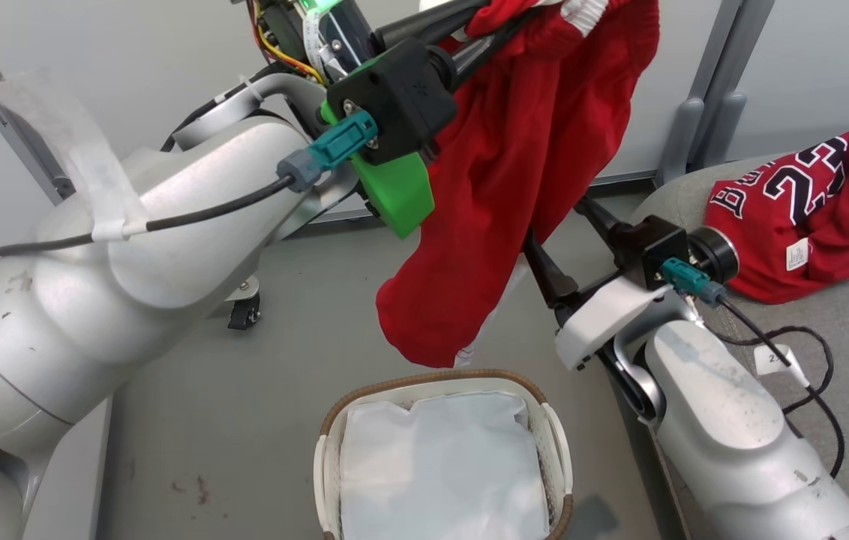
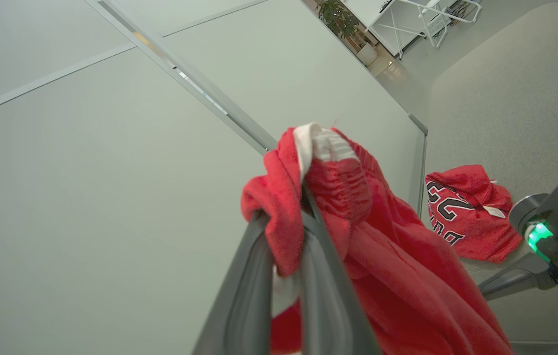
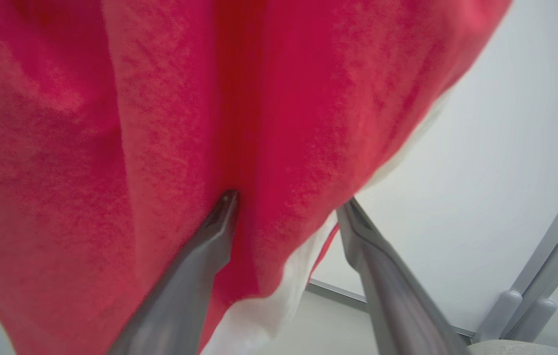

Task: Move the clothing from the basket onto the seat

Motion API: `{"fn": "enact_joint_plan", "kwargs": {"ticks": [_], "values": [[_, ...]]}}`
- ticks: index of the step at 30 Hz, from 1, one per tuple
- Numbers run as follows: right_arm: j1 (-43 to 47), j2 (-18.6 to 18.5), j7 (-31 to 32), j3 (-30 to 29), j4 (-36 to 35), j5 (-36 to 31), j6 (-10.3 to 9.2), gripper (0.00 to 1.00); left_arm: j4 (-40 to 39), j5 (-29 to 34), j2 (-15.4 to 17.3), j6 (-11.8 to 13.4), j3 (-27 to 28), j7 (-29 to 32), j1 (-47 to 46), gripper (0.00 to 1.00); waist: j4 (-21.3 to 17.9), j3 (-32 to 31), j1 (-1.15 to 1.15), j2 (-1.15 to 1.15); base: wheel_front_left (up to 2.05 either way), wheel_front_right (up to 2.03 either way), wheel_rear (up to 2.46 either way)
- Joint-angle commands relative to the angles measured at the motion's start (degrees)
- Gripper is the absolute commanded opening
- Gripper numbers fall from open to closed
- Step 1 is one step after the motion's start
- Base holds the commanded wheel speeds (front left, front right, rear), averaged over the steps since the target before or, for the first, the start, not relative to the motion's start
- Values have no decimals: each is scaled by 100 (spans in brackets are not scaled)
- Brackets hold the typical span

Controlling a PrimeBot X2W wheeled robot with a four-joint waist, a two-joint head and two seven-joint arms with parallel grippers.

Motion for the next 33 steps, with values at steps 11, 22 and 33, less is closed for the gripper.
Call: {"fn": "enact_joint_plan", "kwargs": {"ticks": [11, 22, 33], "values": [[-459, -279, -9, 518, 57, 444, -8, 12, -79, -215, -25, 5, -58, 4, 223, 0, 69, -37, 0, 0, 0, 0, 0], [-437, -283, -9, 292, 77, 277, -8, 0, 246, -621, 37, 5, 249, 5, 888, 0, 83, 1, 0, 0, 0, 0, 0], [-347, -256, -10, -400, -80, -16, -8, 0, 567, -1175, -268, 4, 972, 4, 2375, 100, 105, 53, 0, 0, 0, 0, 0]]}}
